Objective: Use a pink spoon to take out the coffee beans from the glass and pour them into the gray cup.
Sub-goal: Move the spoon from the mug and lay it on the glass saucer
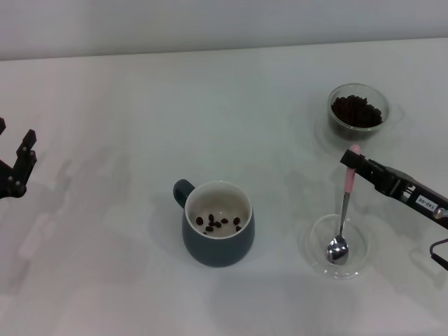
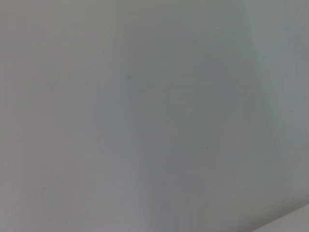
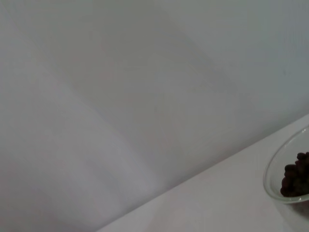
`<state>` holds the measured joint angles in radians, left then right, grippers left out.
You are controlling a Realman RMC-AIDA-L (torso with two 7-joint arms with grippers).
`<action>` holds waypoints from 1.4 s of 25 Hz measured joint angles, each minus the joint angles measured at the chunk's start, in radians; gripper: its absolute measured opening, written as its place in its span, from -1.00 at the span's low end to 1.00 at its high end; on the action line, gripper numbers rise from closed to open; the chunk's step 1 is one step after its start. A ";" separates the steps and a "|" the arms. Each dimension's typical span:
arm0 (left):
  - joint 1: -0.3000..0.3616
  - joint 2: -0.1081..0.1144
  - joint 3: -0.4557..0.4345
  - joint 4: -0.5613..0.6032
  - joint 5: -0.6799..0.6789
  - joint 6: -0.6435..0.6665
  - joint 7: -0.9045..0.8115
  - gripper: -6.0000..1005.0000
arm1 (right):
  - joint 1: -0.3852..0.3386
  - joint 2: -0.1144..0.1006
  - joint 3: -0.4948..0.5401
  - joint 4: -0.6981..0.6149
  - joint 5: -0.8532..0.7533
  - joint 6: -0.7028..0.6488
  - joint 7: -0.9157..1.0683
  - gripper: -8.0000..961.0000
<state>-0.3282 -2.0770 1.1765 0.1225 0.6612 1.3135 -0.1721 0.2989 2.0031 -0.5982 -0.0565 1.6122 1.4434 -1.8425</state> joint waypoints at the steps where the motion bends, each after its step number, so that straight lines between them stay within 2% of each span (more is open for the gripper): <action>1: 0.000 0.000 0.000 0.000 0.000 0.000 0.000 -0.08 | 0.000 0.000 -0.003 0.001 0.000 0.000 0.000 -0.63; 35: 0.000 -0.002 0.000 -0.001 0.000 -0.002 0.000 -0.09 | -0.001 0.000 -0.012 0.004 0.000 -0.049 0.002 -0.62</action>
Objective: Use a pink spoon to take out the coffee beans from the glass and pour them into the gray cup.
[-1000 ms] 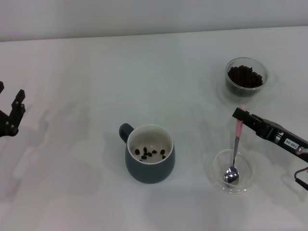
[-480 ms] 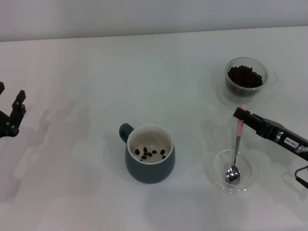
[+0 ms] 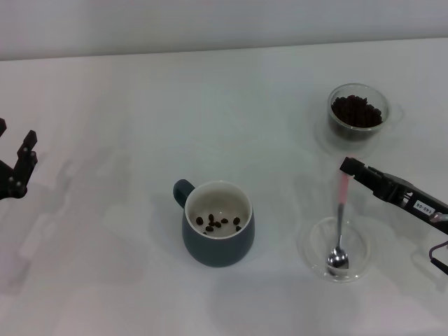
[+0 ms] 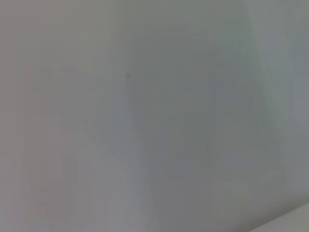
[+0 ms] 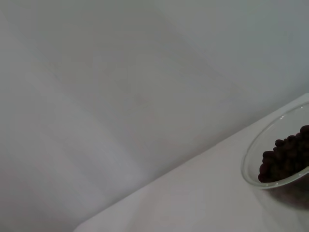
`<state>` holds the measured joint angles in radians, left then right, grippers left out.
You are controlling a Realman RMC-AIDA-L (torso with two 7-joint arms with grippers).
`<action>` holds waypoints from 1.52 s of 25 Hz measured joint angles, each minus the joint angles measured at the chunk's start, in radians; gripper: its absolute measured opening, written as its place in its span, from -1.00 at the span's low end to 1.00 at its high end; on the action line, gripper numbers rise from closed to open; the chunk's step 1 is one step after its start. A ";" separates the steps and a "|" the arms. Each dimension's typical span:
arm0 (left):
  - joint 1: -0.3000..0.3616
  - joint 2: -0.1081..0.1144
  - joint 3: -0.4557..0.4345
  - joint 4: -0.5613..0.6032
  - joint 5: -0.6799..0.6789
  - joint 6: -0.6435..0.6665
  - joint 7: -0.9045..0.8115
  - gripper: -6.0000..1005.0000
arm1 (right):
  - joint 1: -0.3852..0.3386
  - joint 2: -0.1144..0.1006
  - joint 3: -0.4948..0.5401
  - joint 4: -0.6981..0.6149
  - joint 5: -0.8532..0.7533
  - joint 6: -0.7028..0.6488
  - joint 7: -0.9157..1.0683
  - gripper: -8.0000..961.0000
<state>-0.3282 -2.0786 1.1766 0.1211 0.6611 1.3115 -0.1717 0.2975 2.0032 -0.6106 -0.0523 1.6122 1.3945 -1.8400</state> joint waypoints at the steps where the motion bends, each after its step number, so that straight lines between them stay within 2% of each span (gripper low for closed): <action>1: 0.000 0.000 0.000 0.000 0.000 0.000 0.000 -0.09 | 0.000 0.000 -0.001 0.000 0.000 -0.001 0.001 -0.62; 14: 0.000 0.000 0.000 -0.001 0.000 0.000 0.000 -0.09 | 0.001 0.000 -0.001 -0.007 0.000 0.005 0.002 -0.60; 19: 0.001 0.000 0.000 -0.004 -0.006 0.001 0.000 -0.09 | -0.009 -0.001 0.021 -0.062 0.011 0.030 0.019 -0.58; 30: 0.022 0.000 0.000 -0.001 -0.087 0.011 0.000 -0.09 | -0.030 -0.013 0.193 -0.208 0.012 0.073 0.001 -0.55; 38: 0.032 -0.006 0.000 -0.008 -0.171 0.058 0.019 -0.09 | -0.035 -0.022 0.330 -0.221 0.012 0.058 -0.063 -0.53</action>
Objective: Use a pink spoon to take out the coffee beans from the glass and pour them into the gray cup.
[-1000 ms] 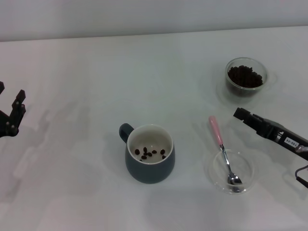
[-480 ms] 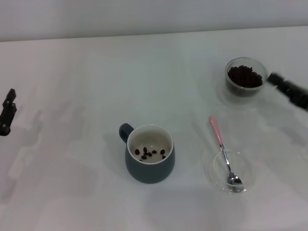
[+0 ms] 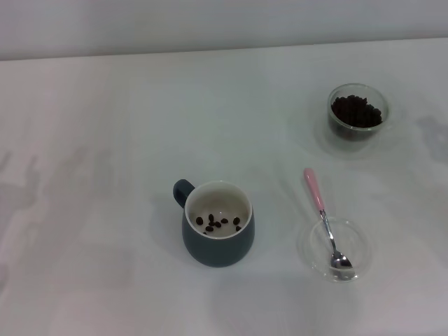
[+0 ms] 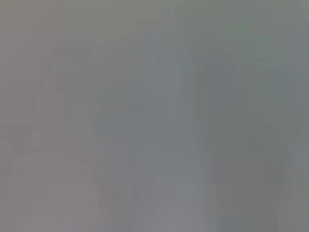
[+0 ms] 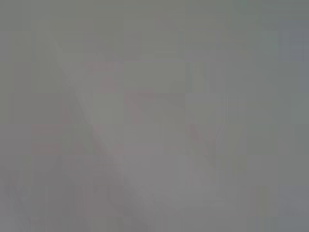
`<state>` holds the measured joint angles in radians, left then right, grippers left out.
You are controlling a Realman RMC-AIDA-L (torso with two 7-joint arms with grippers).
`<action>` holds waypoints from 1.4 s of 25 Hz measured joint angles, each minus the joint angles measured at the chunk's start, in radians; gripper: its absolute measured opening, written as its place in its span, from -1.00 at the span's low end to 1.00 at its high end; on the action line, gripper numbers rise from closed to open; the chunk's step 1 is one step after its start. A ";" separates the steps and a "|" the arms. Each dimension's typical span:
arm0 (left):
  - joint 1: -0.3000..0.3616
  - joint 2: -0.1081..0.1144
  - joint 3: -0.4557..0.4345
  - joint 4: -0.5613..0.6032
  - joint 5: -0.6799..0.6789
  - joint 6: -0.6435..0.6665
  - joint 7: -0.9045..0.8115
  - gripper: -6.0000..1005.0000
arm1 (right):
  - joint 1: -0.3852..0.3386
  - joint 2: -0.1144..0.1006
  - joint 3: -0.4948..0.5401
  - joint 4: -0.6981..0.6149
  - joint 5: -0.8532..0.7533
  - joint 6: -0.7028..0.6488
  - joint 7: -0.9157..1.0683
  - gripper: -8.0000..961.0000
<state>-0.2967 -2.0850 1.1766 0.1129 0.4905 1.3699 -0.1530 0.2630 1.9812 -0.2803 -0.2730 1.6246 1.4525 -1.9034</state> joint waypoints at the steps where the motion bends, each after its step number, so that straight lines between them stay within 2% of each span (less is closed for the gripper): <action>1: 0.001 0.000 0.000 0.000 -0.010 0.003 0.004 -0.09 | 0.000 0.000 0.020 0.000 0.000 -0.006 -0.008 -0.53; 4: 0.007 -0.003 0.000 -0.002 -0.048 0.008 0.006 -0.08 | -0.003 0.002 0.057 0.000 0.000 -0.035 -0.050 -0.52; 10: 0.009 -0.006 0.002 -0.029 -0.122 0.030 -0.052 -0.08 | -0.005 -0.004 0.065 -0.001 0.001 -0.079 -0.146 -0.50; 19: 0.007 -0.009 0.005 -0.082 -0.131 0.084 -0.120 -0.09 | 0.002 0.008 0.104 -0.001 0.001 -0.090 -0.297 -0.47; 22: 0.008 -0.008 0.002 -0.090 -0.131 0.098 -0.152 -0.09 | 0.008 0.015 0.145 0.012 0.002 -0.097 -0.373 -0.47; 28: 0.007 -0.004 0.001 -0.086 -0.133 0.116 -0.180 -0.07 | 0.025 0.019 0.223 0.059 0.002 -0.108 -0.484 -0.09; 33: 0.003 -0.002 0.001 -0.090 -0.146 0.116 -0.184 -0.06 | 0.034 0.019 0.228 0.061 0.002 -0.125 -0.499 0.42; 35: 0.004 -0.003 0.001 -0.090 -0.146 0.112 -0.184 -0.06 | 0.036 0.019 0.229 0.059 0.008 -0.132 -0.505 0.42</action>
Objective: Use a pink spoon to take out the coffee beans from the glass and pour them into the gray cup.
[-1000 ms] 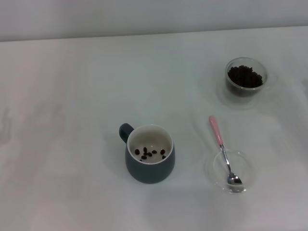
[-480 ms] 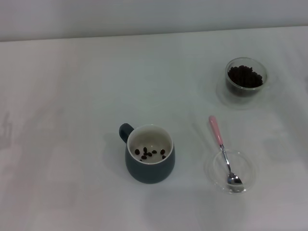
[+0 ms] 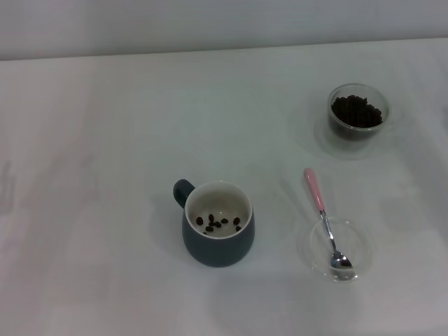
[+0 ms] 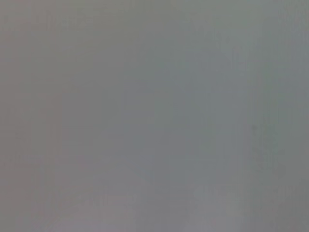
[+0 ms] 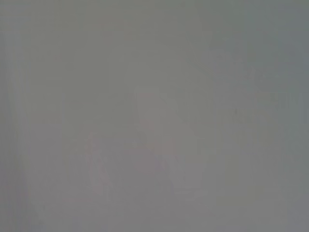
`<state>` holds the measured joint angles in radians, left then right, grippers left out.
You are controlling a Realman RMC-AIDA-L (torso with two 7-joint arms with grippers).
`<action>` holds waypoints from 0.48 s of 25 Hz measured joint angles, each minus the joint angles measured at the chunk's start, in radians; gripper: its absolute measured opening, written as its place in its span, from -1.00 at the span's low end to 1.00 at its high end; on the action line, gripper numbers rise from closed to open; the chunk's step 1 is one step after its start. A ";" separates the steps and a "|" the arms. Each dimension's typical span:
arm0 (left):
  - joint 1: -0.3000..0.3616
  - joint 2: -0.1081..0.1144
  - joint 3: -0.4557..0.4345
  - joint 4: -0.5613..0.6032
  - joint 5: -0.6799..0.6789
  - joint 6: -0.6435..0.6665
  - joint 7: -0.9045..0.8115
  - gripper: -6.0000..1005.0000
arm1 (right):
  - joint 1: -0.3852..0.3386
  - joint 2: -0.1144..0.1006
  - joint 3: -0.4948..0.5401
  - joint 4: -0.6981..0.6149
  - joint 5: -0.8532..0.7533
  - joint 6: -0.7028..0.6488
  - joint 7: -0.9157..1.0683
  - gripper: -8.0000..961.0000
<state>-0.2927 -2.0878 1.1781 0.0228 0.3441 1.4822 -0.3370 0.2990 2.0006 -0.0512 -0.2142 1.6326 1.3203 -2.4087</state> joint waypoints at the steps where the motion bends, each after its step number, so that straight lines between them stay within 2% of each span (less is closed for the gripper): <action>1: 0.001 0.000 0.000 0.000 0.000 -0.002 0.000 -0.06 | 0.000 0.000 0.000 -0.002 0.003 -0.002 -0.003 0.42; 12: -0.006 -0.004 0.003 -0.001 0.002 -0.001 -0.001 -0.06 | -0.007 -0.002 -0.006 -0.004 0.028 -0.012 -0.006 0.42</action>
<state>-0.2989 -2.0917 1.1813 0.0214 0.3464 1.4811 -0.3375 0.2924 1.9988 -0.0569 -0.2184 1.6602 1.3079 -2.4142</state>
